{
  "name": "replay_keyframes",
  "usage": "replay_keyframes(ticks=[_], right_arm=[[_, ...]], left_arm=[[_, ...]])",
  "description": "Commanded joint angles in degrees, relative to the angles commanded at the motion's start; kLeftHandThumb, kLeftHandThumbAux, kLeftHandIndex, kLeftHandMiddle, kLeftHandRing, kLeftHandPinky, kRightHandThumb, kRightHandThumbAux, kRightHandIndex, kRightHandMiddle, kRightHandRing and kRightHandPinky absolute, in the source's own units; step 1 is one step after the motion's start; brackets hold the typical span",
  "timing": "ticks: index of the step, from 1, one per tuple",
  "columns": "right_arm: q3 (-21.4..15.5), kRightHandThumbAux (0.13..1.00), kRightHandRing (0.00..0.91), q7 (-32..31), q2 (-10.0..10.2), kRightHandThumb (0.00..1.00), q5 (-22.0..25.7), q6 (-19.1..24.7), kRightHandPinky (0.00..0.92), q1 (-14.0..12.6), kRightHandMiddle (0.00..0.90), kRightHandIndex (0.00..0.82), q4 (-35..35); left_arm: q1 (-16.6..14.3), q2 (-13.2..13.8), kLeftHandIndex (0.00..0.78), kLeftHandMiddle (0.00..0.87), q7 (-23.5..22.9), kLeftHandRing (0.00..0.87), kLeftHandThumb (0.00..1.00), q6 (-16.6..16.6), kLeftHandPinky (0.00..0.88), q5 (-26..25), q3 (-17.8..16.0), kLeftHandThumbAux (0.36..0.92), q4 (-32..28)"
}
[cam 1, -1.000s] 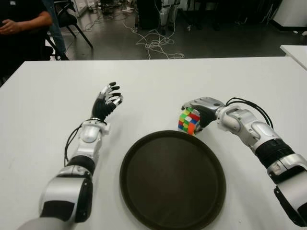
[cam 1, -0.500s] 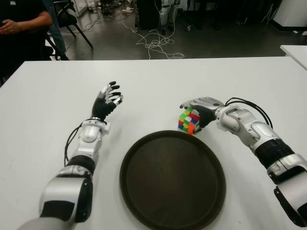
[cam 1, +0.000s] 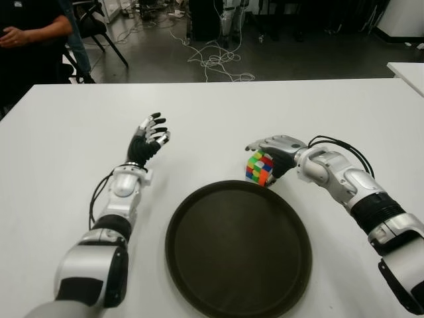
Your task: Pick up the Rubik's Cube and put it in the plate
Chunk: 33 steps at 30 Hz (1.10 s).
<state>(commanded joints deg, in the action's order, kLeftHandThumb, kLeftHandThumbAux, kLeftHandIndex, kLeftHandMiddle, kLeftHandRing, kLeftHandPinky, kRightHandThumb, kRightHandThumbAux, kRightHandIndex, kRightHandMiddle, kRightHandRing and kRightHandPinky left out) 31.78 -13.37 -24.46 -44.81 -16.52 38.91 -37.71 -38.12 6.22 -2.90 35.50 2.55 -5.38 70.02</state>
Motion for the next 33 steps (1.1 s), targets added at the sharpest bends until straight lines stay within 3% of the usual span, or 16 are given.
replay_keyframes(ticks=[10,16,18,20,24,26,33], right_arm=[[0.11,0.899,0.198,2.94,-0.07,0.0,-0.04,-2.16,0.197,0.03,0.201,0.171,-1.08],[-0.32,0.89,0.239,5.94,-0.02,0.316,0.0,-3.03,0.264,-0.31,0.244,0.208,-1.66],[-0.37,0.815,0.26,6.68,-0.06,0.502,0.04,-3.22,0.286,-0.41,0.265,0.303,-1.68],[-0.47,0.767,0.284,7.8,-0.1,0.619,0.15,-3.66,0.313,-0.51,0.29,0.364,-1.86],[-0.7,0.74,0.333,9.62,-0.31,0.681,0.27,-4.56,0.353,-0.58,0.342,0.398,-1.94],[-0.85,0.711,0.363,10.91,-0.51,0.771,0.18,-5.15,0.371,-0.66,0.407,0.408,-1.79],[-0.99,0.693,0.394,14.54,-0.98,0.828,-0.45,-5.66,0.383,-0.98,0.456,0.405,-1.36]], left_arm=[[-0.07,0.06,0.131,0.19,0.33,0.201,0.156,-0.03,0.214,0.26,0.13,0.719,0.07],[-0.06,0.06,0.13,0.192,0.3,0.203,0.163,-0.09,0.223,0.23,0.12,0.729,0.03],[-0.07,0.04,0.129,0.191,0.23,0.201,0.168,-0.08,0.22,0.2,0.12,0.732,-0.01],[-0.08,0.02,0.129,0.189,0.1,0.2,0.171,-0.09,0.218,0.13,0.09,0.732,-0.04],[-0.11,-0.07,0.131,0.192,0.09,0.202,0.171,-0.04,0.222,0.05,0.04,0.727,-0.08],[-0.11,-0.12,0.133,0.192,0.21,0.203,0.17,0.0,0.222,0.03,0.01,0.725,-0.11],[-0.13,-0.19,0.13,0.19,0.41,0.199,0.164,-0.25,0.207,0.01,-0.06,0.73,-0.1]])
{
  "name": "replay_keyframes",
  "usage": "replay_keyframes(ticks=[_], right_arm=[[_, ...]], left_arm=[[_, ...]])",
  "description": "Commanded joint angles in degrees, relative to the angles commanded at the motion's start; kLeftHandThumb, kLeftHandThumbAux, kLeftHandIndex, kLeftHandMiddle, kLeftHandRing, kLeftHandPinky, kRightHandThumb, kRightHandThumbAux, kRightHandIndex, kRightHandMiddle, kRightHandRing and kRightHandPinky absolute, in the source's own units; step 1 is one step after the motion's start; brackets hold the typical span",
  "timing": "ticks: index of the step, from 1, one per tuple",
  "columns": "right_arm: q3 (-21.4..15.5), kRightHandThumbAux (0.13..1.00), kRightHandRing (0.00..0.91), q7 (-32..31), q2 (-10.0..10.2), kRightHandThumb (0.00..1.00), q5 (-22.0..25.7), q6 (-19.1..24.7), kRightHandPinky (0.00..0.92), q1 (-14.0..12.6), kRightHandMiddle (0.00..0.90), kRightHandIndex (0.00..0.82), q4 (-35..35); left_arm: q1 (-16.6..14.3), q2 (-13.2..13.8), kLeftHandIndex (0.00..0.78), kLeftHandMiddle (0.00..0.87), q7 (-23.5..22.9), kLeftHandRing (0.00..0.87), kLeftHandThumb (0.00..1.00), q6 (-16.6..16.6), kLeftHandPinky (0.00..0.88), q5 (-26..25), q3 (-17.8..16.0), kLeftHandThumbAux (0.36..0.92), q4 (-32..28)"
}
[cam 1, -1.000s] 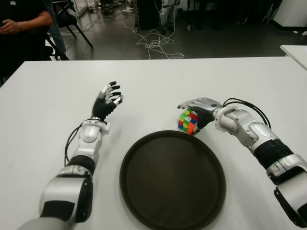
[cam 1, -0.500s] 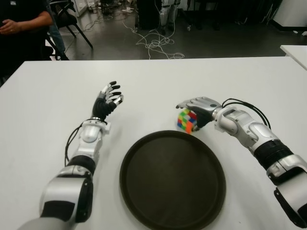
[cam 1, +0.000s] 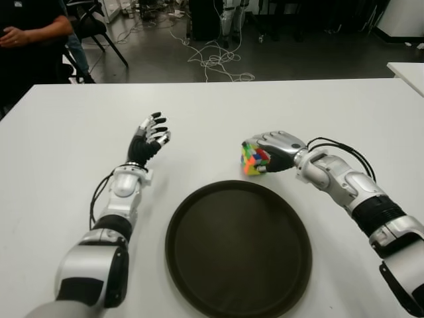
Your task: Pick up the Rubik's Cube and put it in the plate
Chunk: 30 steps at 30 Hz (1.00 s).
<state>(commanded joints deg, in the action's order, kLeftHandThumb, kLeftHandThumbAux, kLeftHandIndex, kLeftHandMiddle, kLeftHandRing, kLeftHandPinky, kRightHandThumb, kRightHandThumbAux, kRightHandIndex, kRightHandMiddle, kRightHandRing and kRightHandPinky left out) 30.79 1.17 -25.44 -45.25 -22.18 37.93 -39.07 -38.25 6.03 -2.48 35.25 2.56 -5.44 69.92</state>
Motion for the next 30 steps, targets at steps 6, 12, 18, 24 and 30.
replay_keyframes(ticks=[6,12,18,24,30], right_arm=[[-0.12,0.692,0.405,1.48,-0.36,0.831,0.02,0.22,0.388,-0.33,0.465,0.398,0.63],[-0.75,0.692,0.4,4.08,-0.57,0.831,-0.19,1.08,0.365,-1.08,0.463,0.401,1.85],[-1.43,0.692,0.401,4.8,-0.45,0.831,0.34,1.88,0.363,-1.67,0.464,0.399,2.71],[-2.09,0.692,0.413,5.64,-0.51,0.83,0.51,2.14,0.379,-2.2,0.471,0.393,3.67],[-2.66,0.693,0.428,7.08,-0.39,0.829,0.05,2.26,0.388,-2.68,0.482,0.383,4.01]], left_arm=[[0.05,0.0,0.134,0.195,0.11,0.203,0.17,0.08,0.214,0.04,-0.01,0.739,-0.08],[0.15,0.15,0.133,0.192,0.62,0.2,0.155,0.26,0.212,0.5,0.32,0.748,-0.25],[0.18,0.19,0.133,0.19,0.84,0.202,0.153,0.23,0.216,0.65,0.46,0.74,-0.28],[0.2,0.18,0.132,0.188,0.79,0.201,0.156,0.32,0.213,0.62,0.46,0.712,-0.35],[0.27,0.24,0.129,0.184,1.16,0.192,0.15,0.42,0.205,0.89,0.66,0.724,-0.48]])
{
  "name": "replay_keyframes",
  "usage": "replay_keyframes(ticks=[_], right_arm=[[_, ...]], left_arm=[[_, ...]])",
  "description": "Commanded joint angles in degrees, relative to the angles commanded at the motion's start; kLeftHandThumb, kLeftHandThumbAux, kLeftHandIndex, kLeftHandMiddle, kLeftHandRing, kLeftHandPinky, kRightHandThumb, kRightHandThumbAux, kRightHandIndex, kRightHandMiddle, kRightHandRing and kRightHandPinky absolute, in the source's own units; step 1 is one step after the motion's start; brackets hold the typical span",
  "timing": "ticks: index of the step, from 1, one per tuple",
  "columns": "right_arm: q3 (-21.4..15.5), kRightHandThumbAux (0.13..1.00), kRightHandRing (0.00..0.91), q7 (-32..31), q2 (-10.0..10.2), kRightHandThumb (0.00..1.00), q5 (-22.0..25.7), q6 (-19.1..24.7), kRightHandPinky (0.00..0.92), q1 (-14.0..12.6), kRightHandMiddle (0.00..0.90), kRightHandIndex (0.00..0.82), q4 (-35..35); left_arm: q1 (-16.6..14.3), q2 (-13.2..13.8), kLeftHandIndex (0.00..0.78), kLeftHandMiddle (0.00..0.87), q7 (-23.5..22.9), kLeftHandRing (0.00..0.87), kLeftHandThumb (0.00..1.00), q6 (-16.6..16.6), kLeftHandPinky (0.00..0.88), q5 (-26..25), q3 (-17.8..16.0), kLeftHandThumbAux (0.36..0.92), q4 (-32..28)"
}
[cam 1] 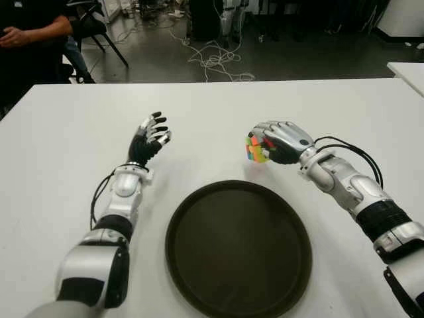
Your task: Pick up the Rubik's Cube and put it in the plate
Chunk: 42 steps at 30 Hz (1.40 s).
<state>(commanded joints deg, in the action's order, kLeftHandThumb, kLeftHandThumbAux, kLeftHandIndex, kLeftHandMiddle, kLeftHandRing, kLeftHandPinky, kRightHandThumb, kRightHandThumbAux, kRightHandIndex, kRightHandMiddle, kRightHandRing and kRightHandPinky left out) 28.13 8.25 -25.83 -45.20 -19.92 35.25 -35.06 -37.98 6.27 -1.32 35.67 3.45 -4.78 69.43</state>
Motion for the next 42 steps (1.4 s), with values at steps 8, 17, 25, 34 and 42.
replay_keyframes(ticks=[8,17,25,34,42], right_arm=[[-0.86,0.695,0.431,0.88,-0.94,0.827,-0.07,0.35,0.371,-1.0,0.482,0.378,3.18],[-4.12,0.695,0.444,0.32,-2.91,0.826,0.4,1.25,0.393,-4.5,0.486,0.375,13.17],[-5.79,0.697,0.496,3.77,-2.86,0.824,-0.14,0.09,0.462,-6.33,0.49,0.371,16.01],[-6.27,0.698,0.526,5.99,-3.05,0.824,-0.33,-2.25,0.5,-6.55,0.497,0.367,15.87],[-6.5,0.698,0.539,6.32,-3.15,0.823,-0.67,-2.48,0.521,-6.72,0.502,0.368,16.16]], left_arm=[[0.04,0.13,0.136,0.191,0.14,0.196,0.137,0.16,0.207,0.24,0.1,0.736,-0.14],[-0.15,0.22,0.134,0.189,-0.56,0.198,0.152,-0.35,0.208,-0.27,-0.29,0.723,0.01],[-0.19,0.05,0.134,0.192,-0.57,0.2,0.161,-0.77,0.206,-0.47,-0.59,0.725,0.29],[-0.32,0.07,0.133,0.196,-0.16,0.199,0.159,-0.74,0.205,-0.19,-0.48,0.731,0.51],[-0.23,-0.05,0.131,0.198,-0.62,0.208,0.162,-0.26,0.216,-0.43,-0.61,0.734,0.46]])
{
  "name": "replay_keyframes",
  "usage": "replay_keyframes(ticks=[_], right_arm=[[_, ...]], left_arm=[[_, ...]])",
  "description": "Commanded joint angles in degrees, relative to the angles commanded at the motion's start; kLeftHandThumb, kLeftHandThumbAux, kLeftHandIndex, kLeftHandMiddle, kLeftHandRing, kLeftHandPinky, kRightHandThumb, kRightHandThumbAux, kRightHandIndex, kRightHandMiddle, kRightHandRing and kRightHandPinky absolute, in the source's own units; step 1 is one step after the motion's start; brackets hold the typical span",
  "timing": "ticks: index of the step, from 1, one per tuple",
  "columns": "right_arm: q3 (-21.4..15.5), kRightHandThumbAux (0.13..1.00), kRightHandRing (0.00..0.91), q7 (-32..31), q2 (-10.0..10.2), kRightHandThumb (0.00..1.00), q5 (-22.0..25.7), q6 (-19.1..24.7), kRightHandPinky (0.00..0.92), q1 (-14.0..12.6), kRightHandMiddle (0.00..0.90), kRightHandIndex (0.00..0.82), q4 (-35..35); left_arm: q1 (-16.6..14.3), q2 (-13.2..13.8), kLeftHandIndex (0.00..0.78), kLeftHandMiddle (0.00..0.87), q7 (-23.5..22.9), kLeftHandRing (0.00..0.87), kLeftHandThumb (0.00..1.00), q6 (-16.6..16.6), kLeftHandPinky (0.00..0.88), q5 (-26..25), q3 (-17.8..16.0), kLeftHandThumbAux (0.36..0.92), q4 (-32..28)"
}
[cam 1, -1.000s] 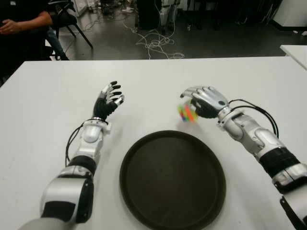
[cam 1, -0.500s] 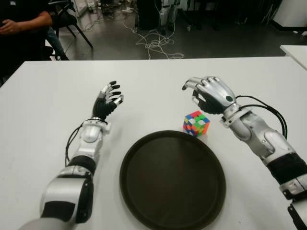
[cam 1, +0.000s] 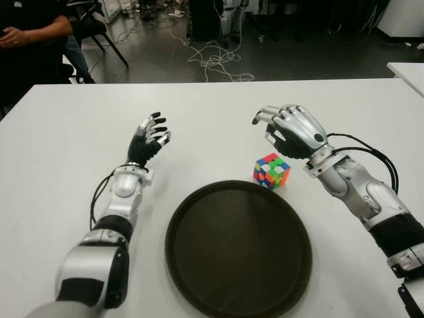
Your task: Pick up the Rubik's Cube and put it in the plate
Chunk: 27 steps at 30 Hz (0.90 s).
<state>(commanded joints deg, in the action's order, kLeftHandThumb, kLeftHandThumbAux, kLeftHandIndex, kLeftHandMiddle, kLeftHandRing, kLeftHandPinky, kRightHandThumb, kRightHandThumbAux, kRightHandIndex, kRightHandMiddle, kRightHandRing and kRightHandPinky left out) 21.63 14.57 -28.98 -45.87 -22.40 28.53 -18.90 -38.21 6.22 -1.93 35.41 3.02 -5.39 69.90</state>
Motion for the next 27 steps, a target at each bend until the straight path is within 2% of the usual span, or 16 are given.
replay_keyframes(ticks=[9,13,14,15,16,19,22,27], right_arm=[[-0.02,0.698,0.538,-0.59,0.25,0.824,0.3,0.22,0.513,0.33,0.51,0.365,-0.38],[0.02,0.701,0.409,-1.49,0.75,0.821,1.42,-0.04,0.384,0.92,0.475,0.371,-1.85],[-0.01,0.756,0.298,-2.07,0.84,0.551,1.76,0.03,0.257,1.01,0.345,0.265,-1.97],[-0.04,0.798,0.226,-2.45,0.89,0.353,1.96,0.08,0.176,1.05,0.261,0.196,-2.02],[-0.06,0.806,0.16,-3.48,0.92,0.225,2.33,0.4,0.117,1.12,0.185,0.138,-2.11],[-0.22,0.767,0.052,-6.01,1.1,0.073,3.22,1.18,0.038,1.45,0.06,0.045,-2.79],[-0.57,0.744,0.017,-7.09,1.28,0.024,3.74,1.58,0.012,1.44,0.019,0.014,-2.92],[-1.09,0.737,0.002,-7.02,1.7,0.003,4.4,1.61,0.001,1.46,0.003,0.002,-3.49]], left_arm=[[-0.02,0.0,0.134,0.196,0.12,0.204,0.169,0.0,0.212,0.09,0.06,0.729,-0.05],[-0.03,0.0,0.134,0.198,0.2,0.206,0.167,-0.08,0.211,0.11,0.08,0.724,-0.1],[-0.03,0.0,0.135,0.197,0.24,0.205,0.165,-0.1,0.211,0.13,0.09,0.721,-0.11],[-0.03,0.01,0.135,0.197,0.26,0.204,0.163,-0.11,0.212,0.15,0.1,0.72,-0.11],[-0.01,0.01,0.136,0.197,0.32,0.204,0.162,-0.11,0.213,0.2,0.14,0.719,-0.12],[-0.01,0.08,0.139,0.199,0.43,0.204,0.164,-0.21,0.213,0.37,0.27,0.723,-0.11],[-0.06,0.17,0.136,0.197,0.33,0.201,0.17,-0.37,0.213,0.46,0.34,0.729,-0.12],[-0.11,0.24,0.13,0.194,0.4,0.199,0.173,-0.49,0.218,0.62,0.42,0.726,-0.16]])
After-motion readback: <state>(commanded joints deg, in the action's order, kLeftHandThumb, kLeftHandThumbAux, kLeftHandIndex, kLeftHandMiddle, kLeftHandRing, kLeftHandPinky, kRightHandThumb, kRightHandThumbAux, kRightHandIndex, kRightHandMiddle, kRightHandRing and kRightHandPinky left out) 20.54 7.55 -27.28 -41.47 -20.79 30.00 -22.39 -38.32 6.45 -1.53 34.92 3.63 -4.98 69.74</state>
